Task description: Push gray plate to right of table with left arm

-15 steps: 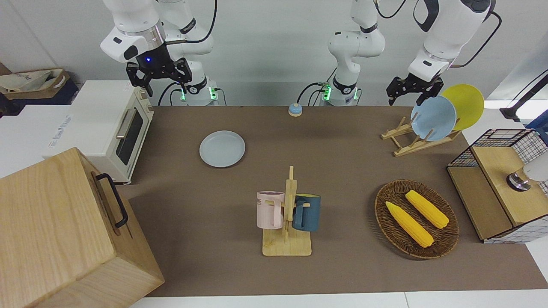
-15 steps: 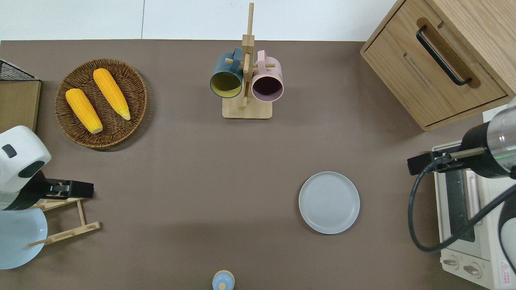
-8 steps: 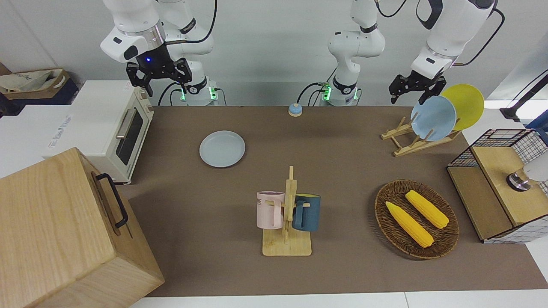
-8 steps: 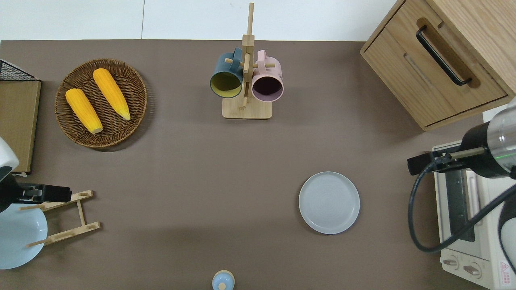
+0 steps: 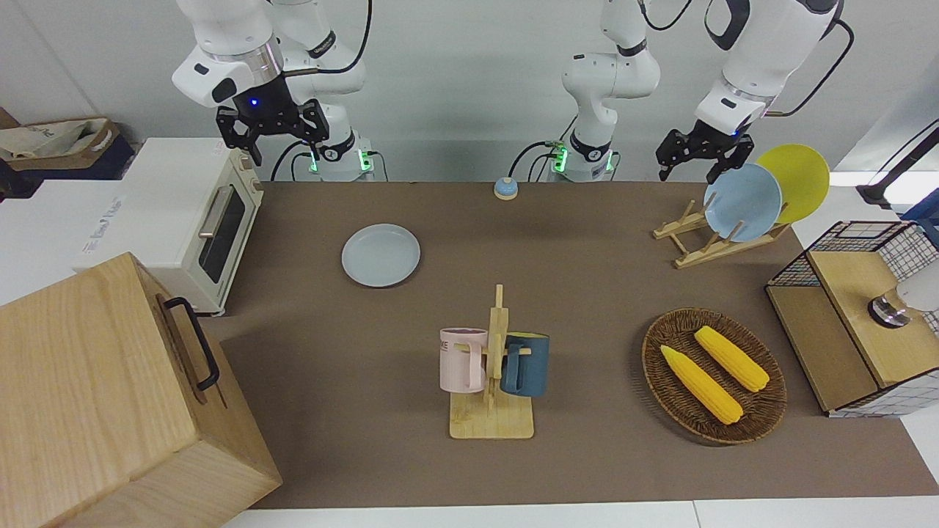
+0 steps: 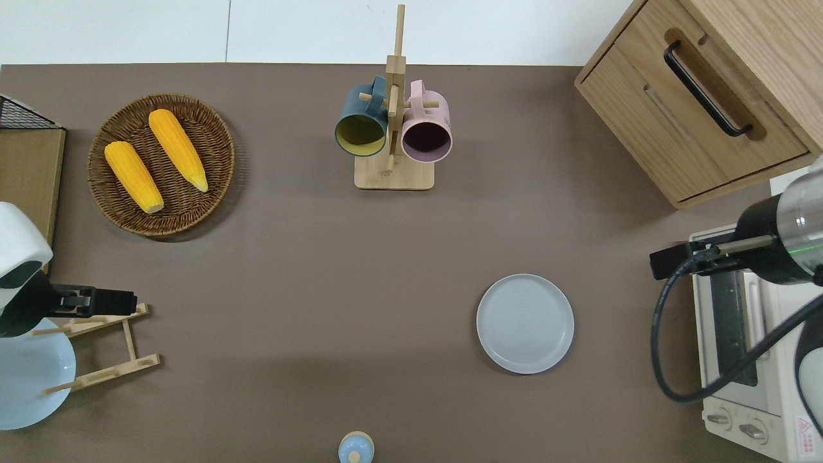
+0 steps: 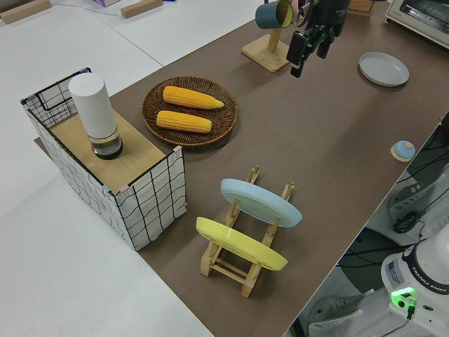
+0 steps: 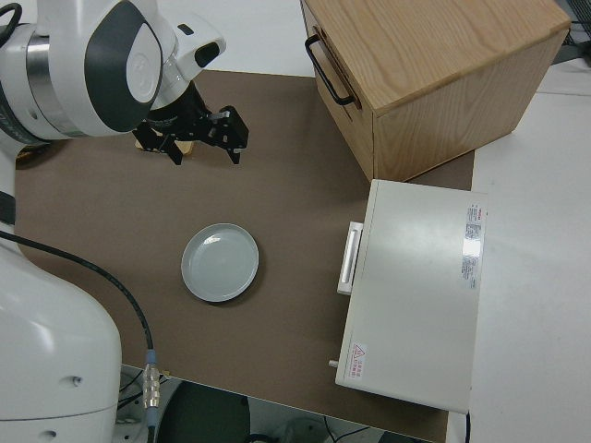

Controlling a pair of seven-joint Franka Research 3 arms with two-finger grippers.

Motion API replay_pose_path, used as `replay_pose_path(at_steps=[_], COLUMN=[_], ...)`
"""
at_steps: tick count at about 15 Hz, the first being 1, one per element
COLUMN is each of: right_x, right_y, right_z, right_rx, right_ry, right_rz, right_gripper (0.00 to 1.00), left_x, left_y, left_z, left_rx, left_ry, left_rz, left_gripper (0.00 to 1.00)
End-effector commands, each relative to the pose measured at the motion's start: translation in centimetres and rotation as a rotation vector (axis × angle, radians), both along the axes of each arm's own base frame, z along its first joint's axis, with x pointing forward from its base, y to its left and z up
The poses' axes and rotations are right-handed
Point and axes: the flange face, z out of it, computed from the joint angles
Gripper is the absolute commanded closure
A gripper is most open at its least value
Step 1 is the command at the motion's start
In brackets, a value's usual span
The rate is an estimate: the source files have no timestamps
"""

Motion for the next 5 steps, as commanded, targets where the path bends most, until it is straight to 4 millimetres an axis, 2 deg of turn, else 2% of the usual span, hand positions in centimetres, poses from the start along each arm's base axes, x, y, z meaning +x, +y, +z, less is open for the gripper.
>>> replay_pose_path(at_steps=[1,5], right_x=[-0.24,-0.24], right_y=[-0.24,-0.24], right_z=[0.4,0.4], right_rx=[0.009,0.009], right_ry=[0.005,0.005], right_rz=[-0.008,-0.006], right_gripper=[0.017,0.017], left_x=[-0.37,-0.51], left_y=[-1.13,-1.19], left_z=[-0.29,-0.4], left_rx=[-0.008,-0.004], left_ry=[-0.007,0.006], left_rz=[-0.004,-0.004], left_gripper=[0.0,0.0])
